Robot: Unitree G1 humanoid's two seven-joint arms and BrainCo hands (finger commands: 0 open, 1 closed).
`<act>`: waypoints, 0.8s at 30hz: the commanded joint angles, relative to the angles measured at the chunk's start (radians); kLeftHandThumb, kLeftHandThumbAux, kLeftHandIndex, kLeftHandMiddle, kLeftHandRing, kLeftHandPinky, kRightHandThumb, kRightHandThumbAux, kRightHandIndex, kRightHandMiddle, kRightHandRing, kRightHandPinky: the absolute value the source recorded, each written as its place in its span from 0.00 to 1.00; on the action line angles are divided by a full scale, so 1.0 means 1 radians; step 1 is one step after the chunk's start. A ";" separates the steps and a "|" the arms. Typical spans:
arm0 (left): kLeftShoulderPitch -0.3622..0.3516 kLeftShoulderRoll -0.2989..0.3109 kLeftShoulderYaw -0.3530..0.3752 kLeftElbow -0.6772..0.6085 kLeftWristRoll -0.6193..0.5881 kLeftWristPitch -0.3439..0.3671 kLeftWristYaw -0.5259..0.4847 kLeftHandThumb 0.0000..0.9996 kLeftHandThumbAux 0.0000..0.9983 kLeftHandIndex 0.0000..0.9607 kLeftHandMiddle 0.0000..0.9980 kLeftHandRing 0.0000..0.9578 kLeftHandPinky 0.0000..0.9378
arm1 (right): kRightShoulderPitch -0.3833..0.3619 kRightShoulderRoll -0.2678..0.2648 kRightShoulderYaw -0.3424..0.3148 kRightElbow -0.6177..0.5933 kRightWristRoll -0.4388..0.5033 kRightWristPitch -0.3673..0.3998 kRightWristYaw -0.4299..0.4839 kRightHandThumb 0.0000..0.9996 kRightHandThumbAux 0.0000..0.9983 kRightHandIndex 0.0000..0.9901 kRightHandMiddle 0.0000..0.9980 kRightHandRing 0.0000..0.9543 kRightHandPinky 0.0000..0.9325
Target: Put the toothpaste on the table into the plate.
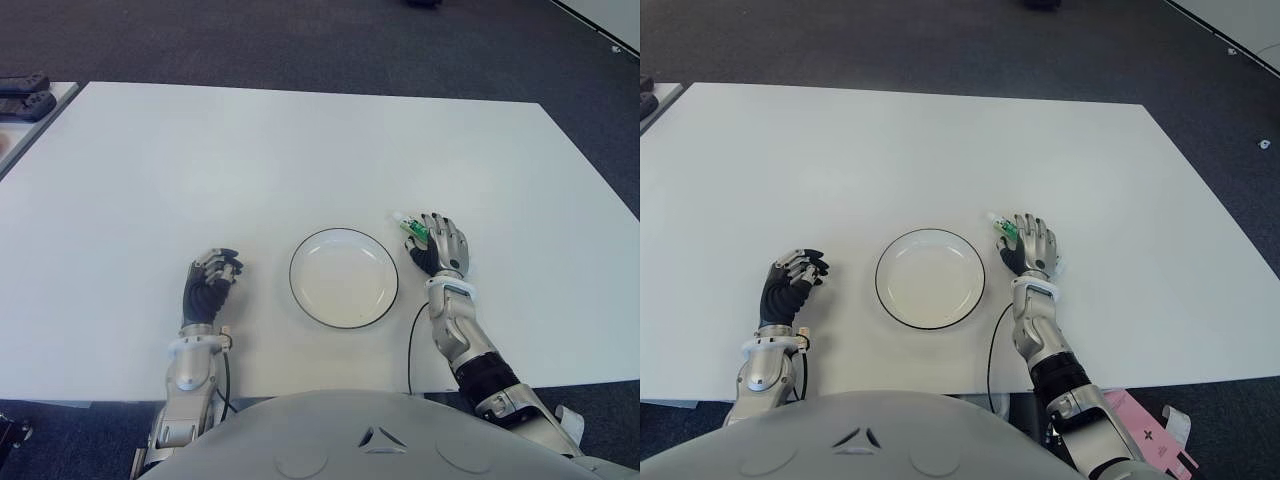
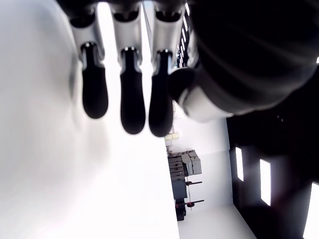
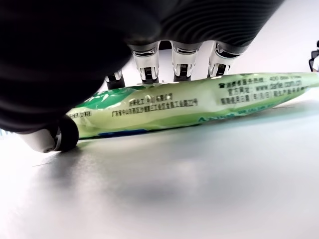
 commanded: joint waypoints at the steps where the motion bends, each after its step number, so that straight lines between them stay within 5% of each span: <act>1: 0.000 -0.004 0.006 -0.002 -0.004 0.012 -0.009 0.71 0.72 0.45 0.53 0.56 0.57 | 0.052 -0.043 -0.016 -0.095 0.052 0.061 0.206 0.54 0.40 0.12 0.00 0.00 0.00; 6: -0.001 -0.002 0.011 -0.005 -0.010 0.019 -0.012 0.71 0.72 0.45 0.53 0.56 0.57 | 0.002 -0.134 -0.032 -0.209 0.074 0.130 0.474 0.51 0.38 0.12 0.00 0.00 0.00; 10: -0.002 -0.001 0.015 -0.005 -0.013 0.016 -0.013 0.71 0.72 0.45 0.54 0.56 0.57 | -0.022 -0.181 -0.016 -0.221 0.055 0.148 0.587 0.49 0.36 0.08 0.00 0.00 0.00; 24: 0.002 0.002 0.024 -0.005 -0.018 0.004 -0.019 0.71 0.72 0.45 0.53 0.55 0.56 | -0.038 -0.248 -0.006 -0.180 0.042 0.087 0.662 0.49 0.36 0.00 0.00 0.00 0.09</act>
